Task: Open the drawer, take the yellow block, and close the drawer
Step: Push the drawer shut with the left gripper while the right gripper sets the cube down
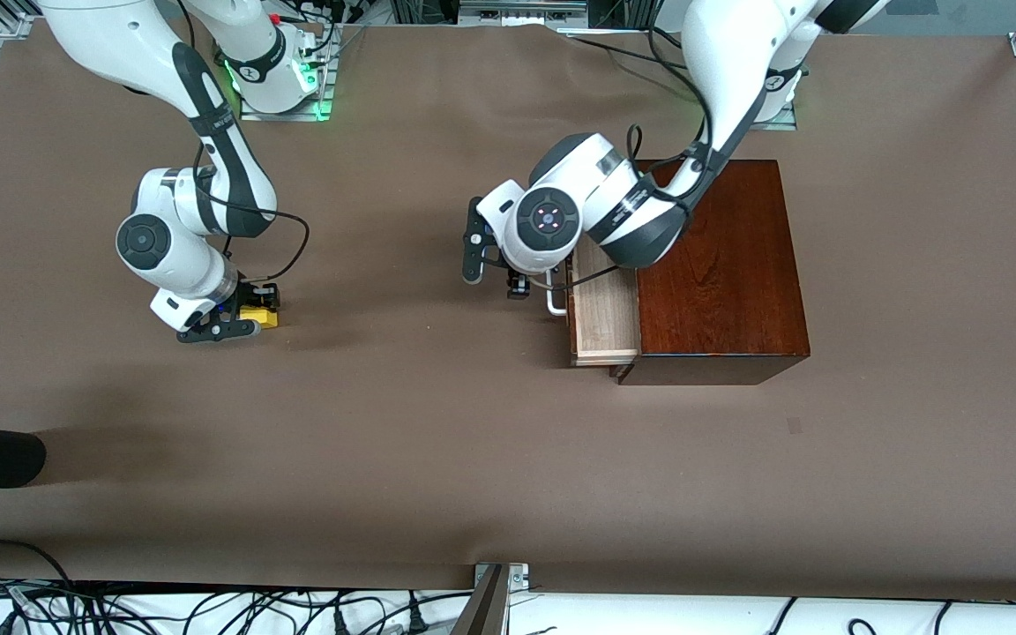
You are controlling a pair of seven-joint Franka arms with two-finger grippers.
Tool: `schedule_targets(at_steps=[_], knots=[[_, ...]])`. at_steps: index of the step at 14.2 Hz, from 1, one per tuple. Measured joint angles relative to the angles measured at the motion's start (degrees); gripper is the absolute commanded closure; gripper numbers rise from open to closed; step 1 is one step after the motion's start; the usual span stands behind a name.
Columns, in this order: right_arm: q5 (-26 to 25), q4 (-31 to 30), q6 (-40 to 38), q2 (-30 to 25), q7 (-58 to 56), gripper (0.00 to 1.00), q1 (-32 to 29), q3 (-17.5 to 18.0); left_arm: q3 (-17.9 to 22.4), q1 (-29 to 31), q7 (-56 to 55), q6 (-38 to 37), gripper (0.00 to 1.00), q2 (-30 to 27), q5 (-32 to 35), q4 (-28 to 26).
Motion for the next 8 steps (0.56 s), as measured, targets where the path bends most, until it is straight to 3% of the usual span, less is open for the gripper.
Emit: schedule_targets(at_steps=[1, 5, 8], knots=[[0.00, -0.01, 0.00, 0.02, 0.08, 0.00, -0.11, 0.00, 0.11, 0.00, 0.02, -2.98, 0.00, 0.27, 1.51, -0.07], [0.00, 1.65, -1.12, -1.82, 0.10, 0.00, -0.57, -0.01, 0.62, 1.47, 0.63, -12.10, 0.00, 0.15, 4.29, 0.61], [0.00, 6.97, -11.10, -7.60, 0.10, 0.00, -0.67, -0.04, 0.08, 3.40, 0.97, -14.49, 0.00, 0.17, 4.68, 0.75]])
